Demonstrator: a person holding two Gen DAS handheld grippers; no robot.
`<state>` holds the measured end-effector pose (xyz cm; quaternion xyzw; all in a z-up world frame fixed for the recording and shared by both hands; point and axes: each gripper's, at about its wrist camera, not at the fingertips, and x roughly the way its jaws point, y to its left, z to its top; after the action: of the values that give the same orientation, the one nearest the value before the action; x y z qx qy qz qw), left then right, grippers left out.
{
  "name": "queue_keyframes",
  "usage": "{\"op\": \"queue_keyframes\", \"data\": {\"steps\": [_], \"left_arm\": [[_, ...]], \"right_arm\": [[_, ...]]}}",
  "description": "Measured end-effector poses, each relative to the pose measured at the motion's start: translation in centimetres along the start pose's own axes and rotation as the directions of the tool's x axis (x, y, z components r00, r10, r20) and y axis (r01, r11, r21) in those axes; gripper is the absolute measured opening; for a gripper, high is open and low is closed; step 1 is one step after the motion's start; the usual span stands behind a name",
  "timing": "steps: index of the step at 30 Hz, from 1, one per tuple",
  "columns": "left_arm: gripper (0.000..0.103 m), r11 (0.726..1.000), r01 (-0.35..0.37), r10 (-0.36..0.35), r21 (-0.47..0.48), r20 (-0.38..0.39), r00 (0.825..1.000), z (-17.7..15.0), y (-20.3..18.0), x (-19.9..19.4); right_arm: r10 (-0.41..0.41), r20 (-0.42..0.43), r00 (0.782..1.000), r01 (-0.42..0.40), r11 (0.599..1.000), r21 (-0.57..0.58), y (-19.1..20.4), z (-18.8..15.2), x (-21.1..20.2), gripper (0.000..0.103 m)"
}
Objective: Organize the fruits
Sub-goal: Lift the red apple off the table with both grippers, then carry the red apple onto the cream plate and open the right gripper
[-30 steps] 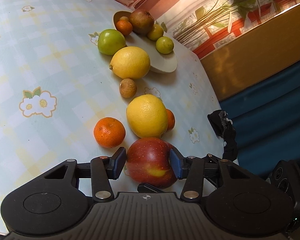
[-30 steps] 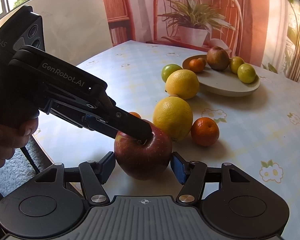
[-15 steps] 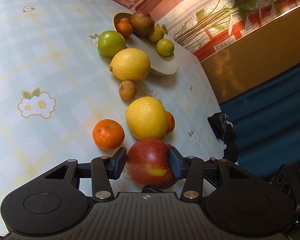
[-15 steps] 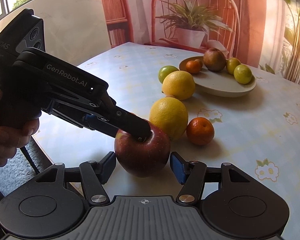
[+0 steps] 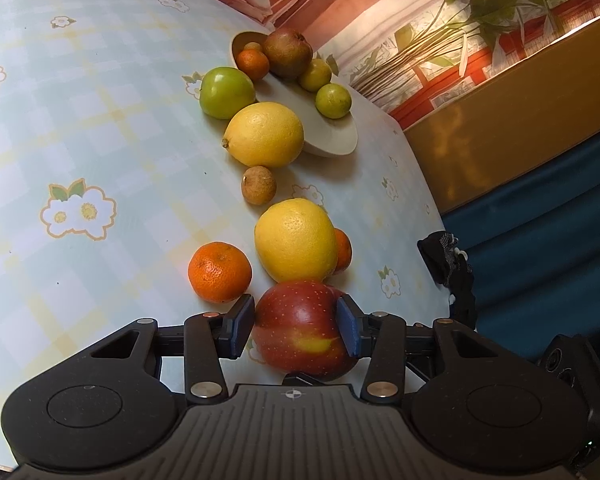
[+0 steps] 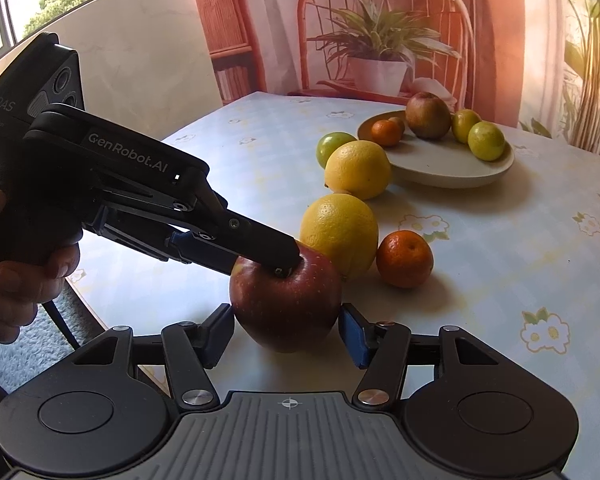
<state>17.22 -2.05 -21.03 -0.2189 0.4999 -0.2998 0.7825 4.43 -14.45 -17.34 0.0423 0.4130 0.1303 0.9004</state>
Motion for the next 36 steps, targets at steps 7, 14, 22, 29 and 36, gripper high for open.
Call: {"op": "queue_keyframes", "data": {"steps": [7, 14, 22, 29, 36], "left_arm": [[0.045, 0.996, 0.005, -0.01, 0.085, 0.055, 0.998, 0.8, -2.0, -1.3], [0.045, 0.993, 0.011, -0.021, 0.116, 0.086, 0.996, 2.6, -4.1, -2.2], [0.045, 0.996, 0.003, -0.012, 0.093, 0.098, 0.995, 6.0, -6.0, -1.6], [0.045, 0.992, -0.021, 0.007, 0.121, 0.115, 0.993, 8.9, -7.2, -0.3], [0.045, 0.992, -0.04, 0.028, 0.122, 0.097, 0.995, 12.3, -7.8, 2.6]], "right_arm": [[-0.005, 0.052, 0.999, 0.006, 1.0, -0.006, 0.0, 1.0, -1.4, 0.053], [-0.019, 0.114, 0.993, 0.02, 1.0, -0.014, -0.6, 3.0, -3.0, 0.053], [-0.026, 0.153, 0.988, 0.025, 1.0, 0.008, -2.8, 6.2, -3.1, 0.053], [-0.026, 0.174, 0.984, 0.02, 0.999, 0.032, -5.4, 8.8, -1.7, 0.053], [-0.021, 0.156, 0.988, 0.012, 0.998, 0.054, -8.9, 10.9, 0.9, 0.054]]}}
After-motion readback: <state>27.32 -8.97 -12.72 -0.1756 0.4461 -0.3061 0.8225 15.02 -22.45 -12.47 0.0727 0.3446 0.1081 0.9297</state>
